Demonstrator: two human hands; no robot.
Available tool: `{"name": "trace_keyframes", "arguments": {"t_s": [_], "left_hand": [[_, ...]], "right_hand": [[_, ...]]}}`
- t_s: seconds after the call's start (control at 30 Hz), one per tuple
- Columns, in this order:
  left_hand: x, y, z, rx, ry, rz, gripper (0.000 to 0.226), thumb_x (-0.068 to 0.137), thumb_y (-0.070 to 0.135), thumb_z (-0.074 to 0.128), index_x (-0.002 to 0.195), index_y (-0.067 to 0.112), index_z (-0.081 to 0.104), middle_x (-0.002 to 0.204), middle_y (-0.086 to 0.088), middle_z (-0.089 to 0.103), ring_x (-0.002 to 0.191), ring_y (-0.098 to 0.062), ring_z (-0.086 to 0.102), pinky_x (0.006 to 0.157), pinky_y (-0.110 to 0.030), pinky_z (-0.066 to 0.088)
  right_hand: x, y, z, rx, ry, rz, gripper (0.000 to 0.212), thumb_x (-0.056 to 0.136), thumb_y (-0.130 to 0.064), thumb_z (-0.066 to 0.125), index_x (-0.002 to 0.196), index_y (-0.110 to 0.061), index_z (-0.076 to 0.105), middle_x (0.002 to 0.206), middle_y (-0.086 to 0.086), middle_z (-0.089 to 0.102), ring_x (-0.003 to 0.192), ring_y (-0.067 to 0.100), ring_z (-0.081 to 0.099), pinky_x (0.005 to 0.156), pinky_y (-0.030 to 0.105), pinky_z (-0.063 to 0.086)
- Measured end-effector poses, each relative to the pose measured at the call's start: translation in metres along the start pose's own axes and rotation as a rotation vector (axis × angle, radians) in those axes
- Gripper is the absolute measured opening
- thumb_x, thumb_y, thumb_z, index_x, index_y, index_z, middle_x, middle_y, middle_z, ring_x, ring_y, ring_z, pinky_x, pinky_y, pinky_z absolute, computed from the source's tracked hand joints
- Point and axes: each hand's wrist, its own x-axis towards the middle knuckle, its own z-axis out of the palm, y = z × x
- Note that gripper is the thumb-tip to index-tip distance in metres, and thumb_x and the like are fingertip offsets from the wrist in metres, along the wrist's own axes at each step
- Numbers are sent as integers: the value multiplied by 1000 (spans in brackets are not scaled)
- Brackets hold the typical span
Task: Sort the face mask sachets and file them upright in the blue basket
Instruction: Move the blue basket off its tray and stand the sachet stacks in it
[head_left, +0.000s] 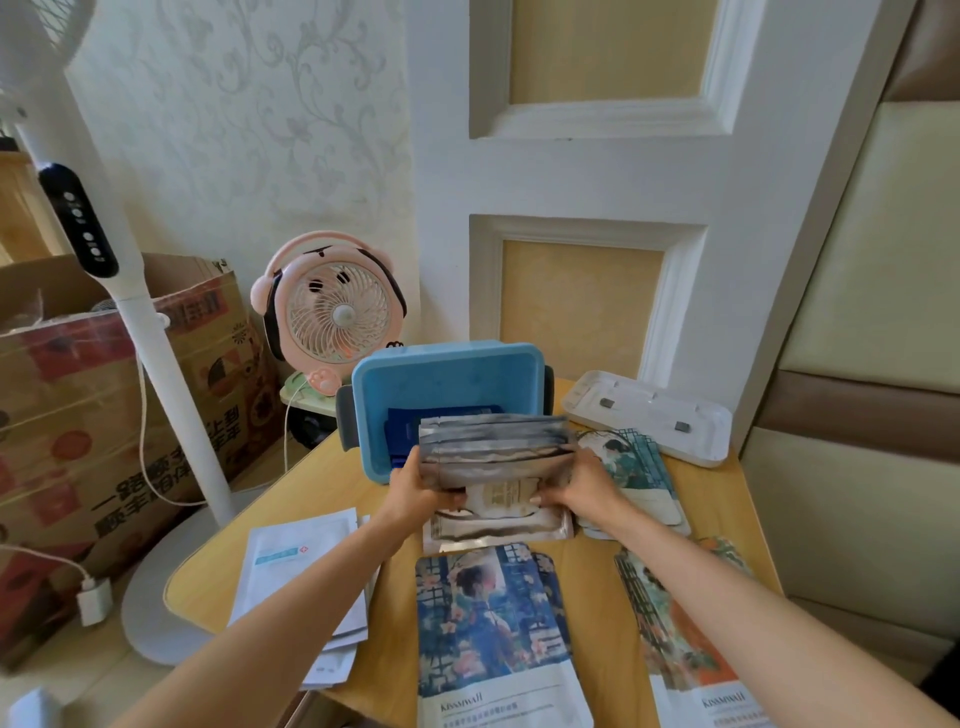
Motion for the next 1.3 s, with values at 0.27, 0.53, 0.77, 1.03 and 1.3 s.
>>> {"name": "trace_keyframes", "arguments": {"t_s": [0.27, 0.53, 0.77, 1.03, 1.3], "left_hand": [[5, 22, -15, 213, -164, -255, 54, 76, 16, 76, 121, 15, 47, 89, -5, 65, 57, -12, 65, 49, -20, 54], [3, 44, -29, 123, -254, -131, 48, 85, 16, 67, 126, 19, 42, 96, -7, 68, 73, -16, 70, 66, -27, 60], [5, 29, -28, -49, -317, -241, 88, 70, 23, 79, 141, 26, 26, 120, -10, 59, 92, -25, 70, 78, -39, 59], [2, 33, -34, -26, -358, -346, 105, 64, 34, 79, 144, 34, 11, 122, -19, 57, 88, -30, 71, 79, -39, 58], [2, 44, -31, -123, -322, -310, 69, 77, 15, 74, 133, 21, 34, 120, -15, 56, 95, -29, 68, 75, -37, 59]], "right_hand": [[-5, -15, -7, 5, -156, 296, 56, 81, -7, 70, 130, -6, 42, 73, 13, 69, 54, 20, 69, 48, 30, 57], [-10, -43, -28, 205, -114, 171, 44, 80, -25, 72, 118, -14, 54, 88, 2, 69, 69, 15, 70, 68, 32, 59], [-16, -45, -27, 172, -178, 187, 44, 79, -32, 72, 115, -31, 46, 113, 7, 63, 95, 28, 68, 88, 42, 54], [-2, -42, -35, 171, -325, 345, 66, 73, -35, 77, 131, -21, 48, 114, 22, 64, 79, 30, 72, 66, 38, 61], [8, -45, -30, 264, -280, 356, 53, 76, -10, 76, 120, -25, 53, 88, 16, 72, 72, 27, 72, 69, 36, 60]]}}
